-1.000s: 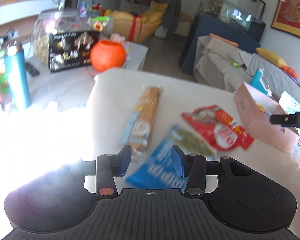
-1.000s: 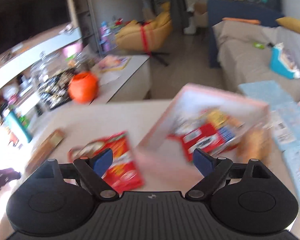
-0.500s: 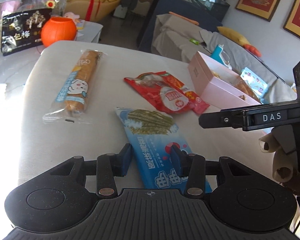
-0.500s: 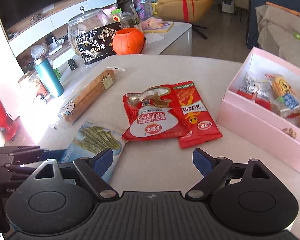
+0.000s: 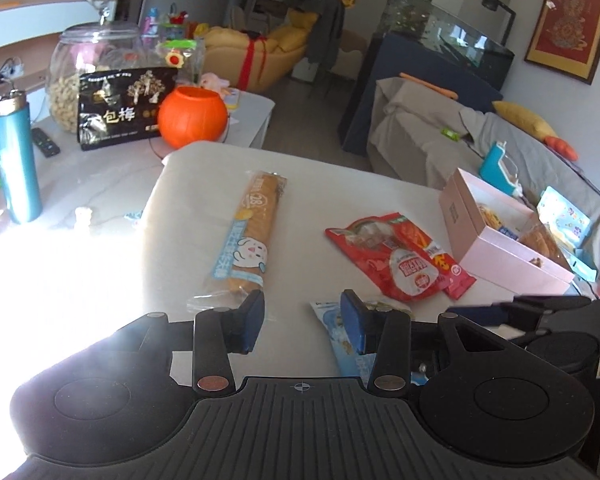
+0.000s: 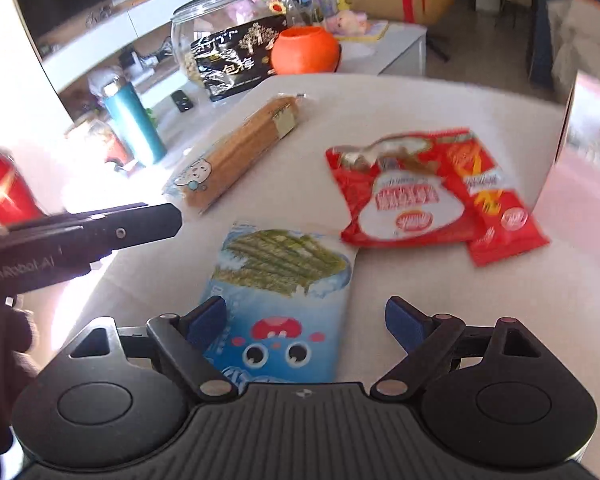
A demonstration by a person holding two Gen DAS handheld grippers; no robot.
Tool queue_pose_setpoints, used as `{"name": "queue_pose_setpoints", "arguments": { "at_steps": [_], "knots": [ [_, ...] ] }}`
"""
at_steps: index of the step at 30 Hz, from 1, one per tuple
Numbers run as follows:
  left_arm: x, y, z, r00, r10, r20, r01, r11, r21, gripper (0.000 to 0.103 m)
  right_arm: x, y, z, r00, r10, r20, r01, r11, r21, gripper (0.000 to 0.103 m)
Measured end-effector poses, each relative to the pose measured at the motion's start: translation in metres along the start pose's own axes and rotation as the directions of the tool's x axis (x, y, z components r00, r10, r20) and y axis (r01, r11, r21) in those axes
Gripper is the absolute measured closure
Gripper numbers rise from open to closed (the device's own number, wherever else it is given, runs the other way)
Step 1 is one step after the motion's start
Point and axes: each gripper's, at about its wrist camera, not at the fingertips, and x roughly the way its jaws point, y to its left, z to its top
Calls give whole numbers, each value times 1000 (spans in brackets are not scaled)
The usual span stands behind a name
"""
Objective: Organize snacks
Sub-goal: 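Grasp the blue seaweed bag with right gripper while left grasps the red meat pouch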
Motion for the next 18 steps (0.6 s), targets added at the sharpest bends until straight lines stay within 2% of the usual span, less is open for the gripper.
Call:
{"name": "queue_pose_setpoints", "arguments": {
  "at_steps": [3, 5, 9, 10, 11, 14, 18],
  "knots": [
    [5, 0, -1, 1000, 3, -11, -3, 1000, -10, 57, -17, -3, 10, 991, -62, 122, 68, 997, -40, 15],
    [10, 0, -2, 1000, -2, -25, 1, 1000, -25, 57, -20, -18, 23, 983, -74, 166, 79, 997, -26, 15],
    [11, -1, -5, 999, -26, -32, 26, 999, -27, 57, 7, -57, 48, 986, -107, 126, 100, 993, 61, 16],
    [10, 1, -5, 999, -21, -29, 20, 999, -28, 57, 19, -64, 51, 986, -122, 110, 114, 990, 82, 22],
    [8, 3, -4, 1000, -13, -25, 12, 999, -32, 57, 29, -67, 53, 986, -132, 98, 124, 988, 90, 27],
    [3, 13, -2, 1000, 16, -8, -17, 998, -54, 57, 41, -57, 54, 986, -135, 98, 128, 989, 73, 31],
    [0, 22, -1, 999, 39, 4, -38, 996, -80, 57, 36, -29, 44, 997, 58, 41, -59, 998, 9, 33]
  ]
}}
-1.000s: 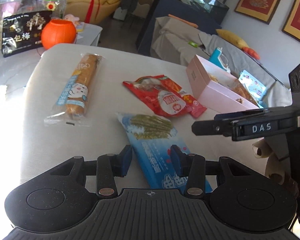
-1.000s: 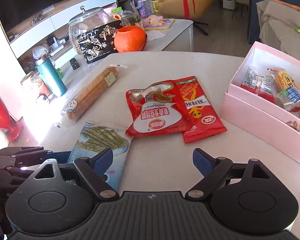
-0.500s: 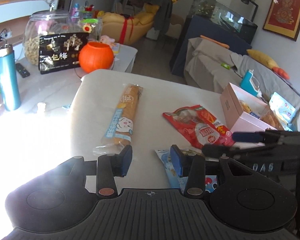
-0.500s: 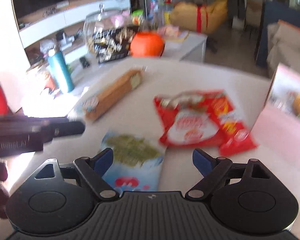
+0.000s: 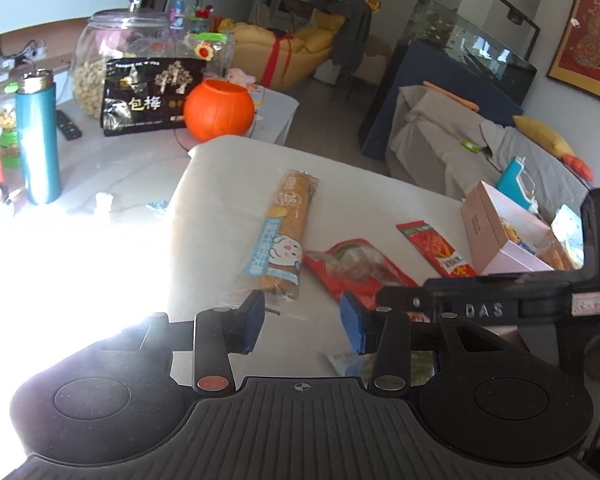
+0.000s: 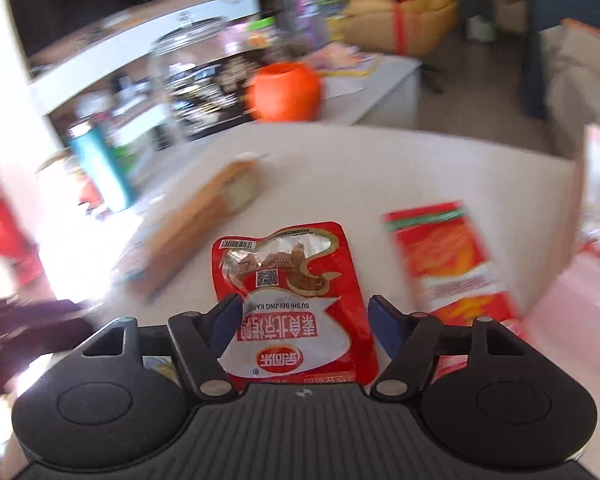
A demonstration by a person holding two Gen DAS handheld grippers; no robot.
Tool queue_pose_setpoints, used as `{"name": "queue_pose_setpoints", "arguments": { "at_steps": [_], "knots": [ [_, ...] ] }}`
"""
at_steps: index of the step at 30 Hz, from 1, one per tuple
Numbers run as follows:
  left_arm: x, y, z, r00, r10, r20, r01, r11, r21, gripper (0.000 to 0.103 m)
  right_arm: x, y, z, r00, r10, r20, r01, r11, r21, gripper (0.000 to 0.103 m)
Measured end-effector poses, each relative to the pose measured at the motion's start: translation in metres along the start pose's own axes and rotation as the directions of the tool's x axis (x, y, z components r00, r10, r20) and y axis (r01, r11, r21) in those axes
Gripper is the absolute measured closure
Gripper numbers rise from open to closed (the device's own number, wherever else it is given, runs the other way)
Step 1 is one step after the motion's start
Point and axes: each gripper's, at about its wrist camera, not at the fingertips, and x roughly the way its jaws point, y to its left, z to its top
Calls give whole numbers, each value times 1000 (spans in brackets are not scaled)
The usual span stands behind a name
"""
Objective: Organize snacks
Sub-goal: 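Grasp the blue seaweed bag with right gripper while left grasps the red meat pouch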
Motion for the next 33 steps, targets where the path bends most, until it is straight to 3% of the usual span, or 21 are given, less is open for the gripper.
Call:
{"name": "queue_pose_setpoints", "arguments": {
  "at_steps": [2, 4, 9, 13, 15, 18, 21, 24, 25, 27, 30, 33],
  "knots": [
    [-1, 1, -1, 1000, 7, 2, -6, 1000, -10, 57, -7, 16, -10, 1000, 1, -13, -1, 1000, -30, 31],
    [-1, 0, -1, 1000, 9, 0, -9, 1000, -10, 57, -16, 32, -21, 1000, -15, -16, 13, 998, -66, 21],
    [10, -16, 1, 998, -24, -52, 25, 999, 23, 57, -38, 49, -51, 999, 4, -43, -9, 993, -115, 19],
    [33, -40, 1, 994, -53, -97, 60, 996, 62, 57, -54, 43, -71, 999, 17, -36, -21, 993, -118, 17],
    [39, -48, 2, 993, -58, -106, 66, 995, 71, 57, -62, 35, -77, 1000, -13, -21, 10, 993, -119, 17],
    [36, -51, 6, 998, -32, -63, 37, 997, 73, 57, -72, 19, -79, 998, -53, -15, 52, 997, -62, 17],
    [28, -44, 10, 999, 17, -38, -15, 998, 62, 57, -79, 11, -78, 1000, -4, -31, 5, 1000, 18, 18],
    [26, -35, 12, 998, 41, -49, -39, 998, 42, 57, -69, 23, -80, 989, 126, -78, -119, 989, 85, 16],
    [26, -34, 12, 998, 39, -56, -37, 999, 35, 57, -66, 32, -81, 987, 136, -82, -131, 989, 70, 11],
    [25, -36, 13, 997, 32, -68, -29, 999, 38, 57, -60, 59, -84, 993, 95, -69, -98, 995, -37, 11],
    [27, -42, 13, 996, 18, -92, -13, 998, 56, 57, -54, 88, -96, 999, -13, -45, 3, 976, -218, 12],
    [38, -50, 11, 993, 11, -118, -3, 998, 66, 57, -63, 81, -103, 999, -20, -34, 11, 969, -245, 16]
  ]
}}
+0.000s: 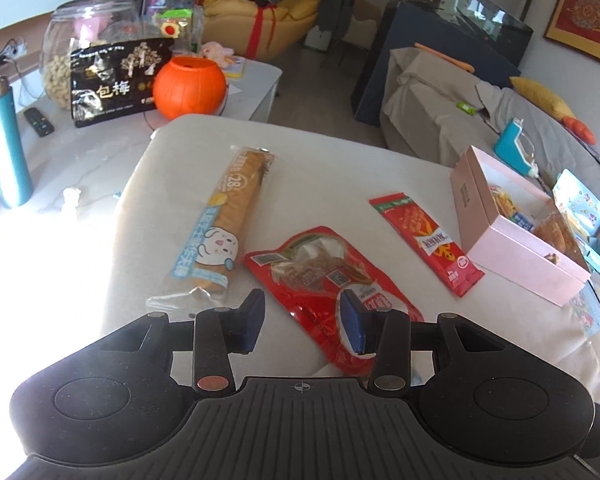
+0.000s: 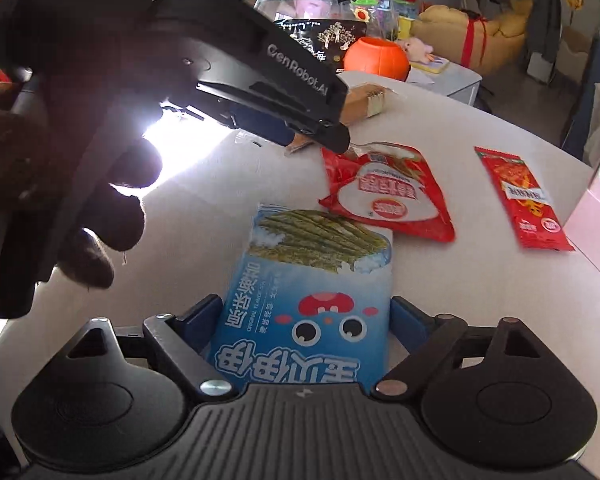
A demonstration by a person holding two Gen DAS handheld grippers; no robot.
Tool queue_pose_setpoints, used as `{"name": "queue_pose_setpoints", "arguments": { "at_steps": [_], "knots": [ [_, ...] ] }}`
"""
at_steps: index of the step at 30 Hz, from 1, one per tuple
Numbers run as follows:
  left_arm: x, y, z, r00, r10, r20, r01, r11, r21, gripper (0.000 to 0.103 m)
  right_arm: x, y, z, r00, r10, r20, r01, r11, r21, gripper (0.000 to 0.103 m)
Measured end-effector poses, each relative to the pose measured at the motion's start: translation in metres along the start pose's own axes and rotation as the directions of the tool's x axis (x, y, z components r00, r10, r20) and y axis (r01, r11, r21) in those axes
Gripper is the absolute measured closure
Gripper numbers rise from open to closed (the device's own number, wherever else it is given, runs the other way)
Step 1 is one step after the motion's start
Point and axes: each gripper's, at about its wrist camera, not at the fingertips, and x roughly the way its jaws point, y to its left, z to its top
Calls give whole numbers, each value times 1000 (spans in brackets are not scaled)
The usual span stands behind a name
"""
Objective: Organize snacks
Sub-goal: 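Grasp the blue seaweed bag with right gripper while left grasps the red meat pouch, then carry the seaweed bag and red pouch into the pink box and release both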
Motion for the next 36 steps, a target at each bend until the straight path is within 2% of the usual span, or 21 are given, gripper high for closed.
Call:
{"name": "queue_pose_setpoints", "arguments": {
  "at_steps": [3, 7, 11, 13, 14, 16, 18, 20, 22, 24, 27, 28, 31, 34, 36],
  "knots": [
    [17, -7, 2, 1000, 2, -26, -3, 1000, -6, 57, -10, -24, -10, 997, -71, 4, 71, 997, 42, 18],
    [37, -11, 9, 1000, 14, -21, -15, 998, -55, 57, -24, -61, -24, 984, -178, -1, 177, 977, 117, 18],
    [54, -17, 23, 1000, 16, -21, -17, 998, -64, 57, -35, -90, -36, 944, -330, 1, 327, 936, 132, 18],
    [61, -23, 30, 1000, 14, -14, -15, 999, -33, 57, -34, -107, -38, 919, -393, 8, 388, 910, 146, 18],
    [65, -26, 34, 1000, 4, -13, -4, 1000, -5, 57, -35, -115, -39, 914, -405, 16, 397, 902, 167, 18],
    [68, -32, 41, 1000, -4, -4, 5, 999, 51, 57, -33, -136, -43, 917, -398, 25, 382, 894, 233, 16],
    [59, -41, 45, 999, -1, 53, -5, 993, 114, 57, -30, -155, -47, 932, -361, 32, 332, 887, 321, 13],
    [49, -55, 46, 995, -27, 92, 8, 980, 199, 57, -32, -167, -53, 942, -332, 55, 288, 878, 382, 11],
    [51, -72, 46, 997, -42, 68, 22, 962, 270, 57, -32, -170, -55, 941, -333, 60, 283, 873, 398, 11],
    [61, -90, 41, 1000, -12, 21, 4, 940, 341, 56, -30, -168, -55, 937, -345, 52, 300, 874, 383, 11],
    [83, -110, 27, 997, 77, -30, -56, 894, 445, 54, -28, -165, -54, 935, -352, 49, 309, 873, 378, 11],
    [86, -114, 23, 995, 97, -12, -80, 879, 471, 47, -28, -165, -53, 934, -353, 51, 308, 871, 383, 11],
    [87, -118, 16, 996, 94, -10, -76, 856, 512, 41, -31, -164, -55, 933, -355, 56, 306, 865, 397, 11],
    [81, -109, 16, 998, 65, -27, -41, 851, 523, 38, -31, -164, -55, 932, -357, 55, 307, 864, 399, 11],
    [81, -102, 18, 997, 69, -26, -45, 852, 522, 37, -31, -163, -55, 931, -361, 53, 312, 864, 394, 11]
  ]
}}
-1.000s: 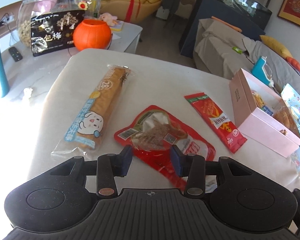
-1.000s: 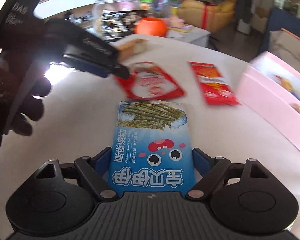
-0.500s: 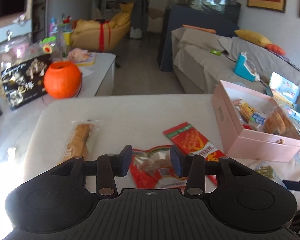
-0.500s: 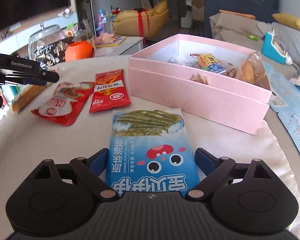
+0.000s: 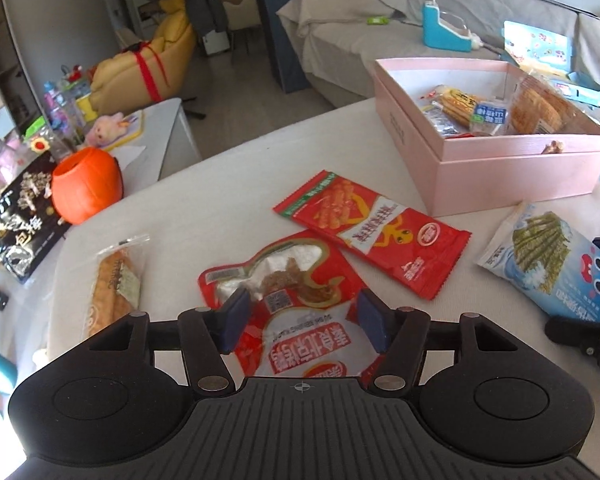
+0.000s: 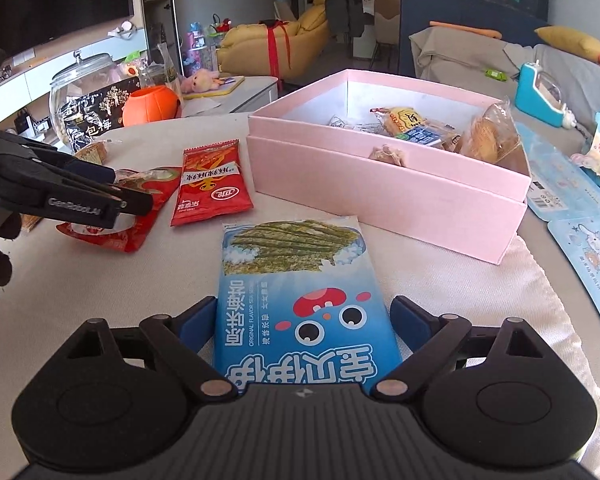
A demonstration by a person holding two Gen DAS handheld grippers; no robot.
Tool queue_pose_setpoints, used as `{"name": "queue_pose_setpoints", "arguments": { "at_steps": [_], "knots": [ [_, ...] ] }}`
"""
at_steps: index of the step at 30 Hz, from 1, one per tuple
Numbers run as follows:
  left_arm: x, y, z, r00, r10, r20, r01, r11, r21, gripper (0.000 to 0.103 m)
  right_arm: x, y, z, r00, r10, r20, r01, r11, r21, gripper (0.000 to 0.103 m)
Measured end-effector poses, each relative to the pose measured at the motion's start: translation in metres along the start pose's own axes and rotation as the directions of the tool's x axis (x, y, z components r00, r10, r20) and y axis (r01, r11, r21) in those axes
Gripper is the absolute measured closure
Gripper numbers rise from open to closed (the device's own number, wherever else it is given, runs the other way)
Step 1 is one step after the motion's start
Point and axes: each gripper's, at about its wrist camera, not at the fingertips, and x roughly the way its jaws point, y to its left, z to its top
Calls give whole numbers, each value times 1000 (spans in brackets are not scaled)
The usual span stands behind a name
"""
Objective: Organize snacks
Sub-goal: 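Carry the seaweed bag and red pouch into the pink box and release both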
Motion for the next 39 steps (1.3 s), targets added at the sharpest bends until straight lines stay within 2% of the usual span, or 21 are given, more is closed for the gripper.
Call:
{"name": "queue_pose_setpoints", "arguments": {
  "at_steps": [4, 6, 8, 11, 18, 20, 22, 24, 27, 31, 33, 35, 39],
  "knots": [
    [8, 18, 4, 999, 28, -14, -29, 997, -71, 36, 0, 0, 0, 1000, 0, 0, 0, 1000, 1, 11],
    [16, 26, 9, 1000, 17, -26, -20, 993, -116, 30, 0, 1, 0, 1000, -1, 0, 1, 1000, 0, 11],
    [25, 31, 14, 999, 20, -46, -26, 990, -138, 18, 0, 1, 0, 1000, -1, 0, 1, 1000, 0, 10],
    [43, 42, 17, 996, -45, -78, 29, 980, -196, 5, 0, 1, 0, 1000, -1, 0, 1, 1000, 0, 10],
    [39, 41, 11, 994, -94, -54, 86, 987, -137, 7, 0, 2, 0, 1000, 0, -1, 0, 1000, 0, 10],
    [28, 37, 0, 993, -117, -23, 113, 986, -124, 17, 0, 2, 0, 1000, 1, -1, -1, 1000, -1, 9],
    [13, 30, -13, 990, -144, 9, 144, 983, -112, 22, 0, 3, -1, 1000, 2, 0, -2, 1000, -1, 9],
    [0, 22, -27, 986, -166, 27, 168, 981, -98, 22, 1, 3, -1, 1000, 3, -1, -3, 1000, -1, 9],
    [-16, 7, -44, 986, -161, 52, 164, 984, -68, 24, 1, 3, -1, 1000, 6, -4, -6, 1000, -5, 7],
    [-24, 4, -55, 982, -178, 70, 183, 980, -74, 24, 2, 4, 0, 1000, 8, -11, -9, 1000, -14, 4],
    [-24, 3, -58, 979, -181, 91, 189, 979, -77, 22, 4, 5, 0, 1000, 10, -16, -10, 1000, -20, 2],
    [-23, 0, -62, 974, -195, 114, 203, 977, -71, 14, 6, 5, 1, 999, 20, -26, -21, 999, -28, 0],
    [-23, 0, -64, 971, -205, 122, 214, 975, -65, 14, 7, 5, 3, 999, 27, -38, -29, 999, -43, 0]
  ]
}}
